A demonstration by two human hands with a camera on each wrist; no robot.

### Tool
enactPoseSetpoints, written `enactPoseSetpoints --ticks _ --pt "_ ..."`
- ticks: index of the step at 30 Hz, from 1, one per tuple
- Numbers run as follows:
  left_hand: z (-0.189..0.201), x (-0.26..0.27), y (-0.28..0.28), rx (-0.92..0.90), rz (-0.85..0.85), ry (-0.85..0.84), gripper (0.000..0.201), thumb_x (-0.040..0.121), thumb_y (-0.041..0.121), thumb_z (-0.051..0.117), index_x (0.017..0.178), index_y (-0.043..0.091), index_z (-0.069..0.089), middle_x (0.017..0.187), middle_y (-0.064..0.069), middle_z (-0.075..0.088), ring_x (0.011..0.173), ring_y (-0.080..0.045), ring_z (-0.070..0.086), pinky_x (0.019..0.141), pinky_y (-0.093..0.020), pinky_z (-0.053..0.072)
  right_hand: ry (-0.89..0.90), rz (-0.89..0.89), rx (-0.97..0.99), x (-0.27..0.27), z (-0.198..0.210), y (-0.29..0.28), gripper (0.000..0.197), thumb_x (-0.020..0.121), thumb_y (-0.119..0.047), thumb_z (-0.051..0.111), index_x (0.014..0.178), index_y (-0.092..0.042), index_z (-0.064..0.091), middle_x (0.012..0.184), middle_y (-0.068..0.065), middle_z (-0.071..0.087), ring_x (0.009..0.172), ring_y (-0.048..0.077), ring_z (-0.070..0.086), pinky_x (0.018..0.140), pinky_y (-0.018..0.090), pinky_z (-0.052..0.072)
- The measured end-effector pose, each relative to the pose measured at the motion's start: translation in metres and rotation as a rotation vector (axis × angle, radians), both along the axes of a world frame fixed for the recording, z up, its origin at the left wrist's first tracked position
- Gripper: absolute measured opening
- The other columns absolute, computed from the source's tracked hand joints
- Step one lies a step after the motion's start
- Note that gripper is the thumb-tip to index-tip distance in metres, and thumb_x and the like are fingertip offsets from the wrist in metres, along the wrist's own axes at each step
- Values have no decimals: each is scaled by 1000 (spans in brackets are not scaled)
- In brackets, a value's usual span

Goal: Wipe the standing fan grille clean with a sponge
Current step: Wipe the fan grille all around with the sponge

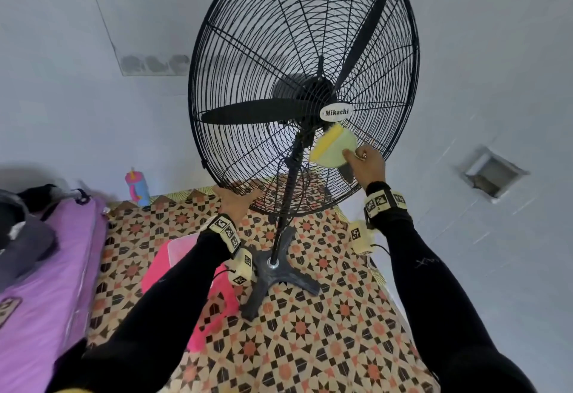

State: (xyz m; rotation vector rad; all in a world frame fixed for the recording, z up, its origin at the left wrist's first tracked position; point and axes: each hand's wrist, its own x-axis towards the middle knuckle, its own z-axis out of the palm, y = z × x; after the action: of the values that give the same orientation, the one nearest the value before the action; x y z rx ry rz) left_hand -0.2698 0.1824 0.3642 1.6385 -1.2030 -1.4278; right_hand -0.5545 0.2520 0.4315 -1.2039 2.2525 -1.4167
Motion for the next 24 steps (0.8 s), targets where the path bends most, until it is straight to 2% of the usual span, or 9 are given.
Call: enactPoseSetpoints --ticks 2,4,6,9,13,15,17,21,24 --pt "7 -3 6 33 -12 25 114 89 24 83 161 1 -2 161 -25 31 143 -39 41 112 -51 38 -28 46 -98 4 12 -4 47 93 -34 70 68 -22 32 73 -3 51 66 9 52 58 19 42" --pt "4 -4 3 52 -9 34 122 90 26 83 161 2 -14 166 -24 20 147 -38 34 115 -52 34 -3 29 -59 5 15 -12 47 90 -48 68 70 -23 34 78 1 55 74 19 52 62 30 42" --pt "2 -2 1 39 -8 13 122 86 29 86 162 2 -6 163 -29 27 145 -41 39 113 -49 38 57 -27 37 0 11 -13 38 91 -47 66 75 -19 45 83 4 57 78 22 52 67 30 39" --pt "2 -1 0 -1 12 -29 114 85 29 87 162 2 8 158 -30 38 141 -43 45 110 -46 41 141 -183 160 -9 15 -7 22 95 -30 64 86 -12 58 89 6 58 87 25 53 75 27 36" --pt "0 -7 3 21 9 -48 128 89 36 83 161 1 -18 169 -26 17 153 -39 26 121 -49 24 142 -46 -21 -9 27 -8 34 92 -30 70 71 -16 48 76 -2 56 71 14 50 62 25 34" --pt "-1 -8 2 33 22 -20 128 90 35 82 160 2 -20 169 -26 17 153 -40 26 121 -50 25 58 44 -108 -4 27 -5 43 91 -31 73 65 -21 40 68 -7 53 67 8 50 57 25 35" --pt "-1 -8 1 37 1 -19 130 89 33 84 160 3 -21 168 -27 19 151 -41 30 119 -53 29 94 49 -70 -5 19 -5 42 91 -33 73 65 -21 42 71 -3 56 72 15 56 63 28 42" --pt "-21 -10 -10 65 10 4 159 56 54 94 163 11 -15 161 -30 33 143 -43 44 116 -57 40 232 -198 90 -9 11 -5 25 94 -34 64 78 -19 53 83 5 62 82 27 60 68 29 40" --pt "-14 -13 -3 92 31 20 146 79 38 90 158 10 -29 169 -29 12 152 -43 25 120 -60 29 224 -189 -71 0 21 -1 13 95 -26 60 93 -15 55 74 0 59 64 13 52 62 27 33"
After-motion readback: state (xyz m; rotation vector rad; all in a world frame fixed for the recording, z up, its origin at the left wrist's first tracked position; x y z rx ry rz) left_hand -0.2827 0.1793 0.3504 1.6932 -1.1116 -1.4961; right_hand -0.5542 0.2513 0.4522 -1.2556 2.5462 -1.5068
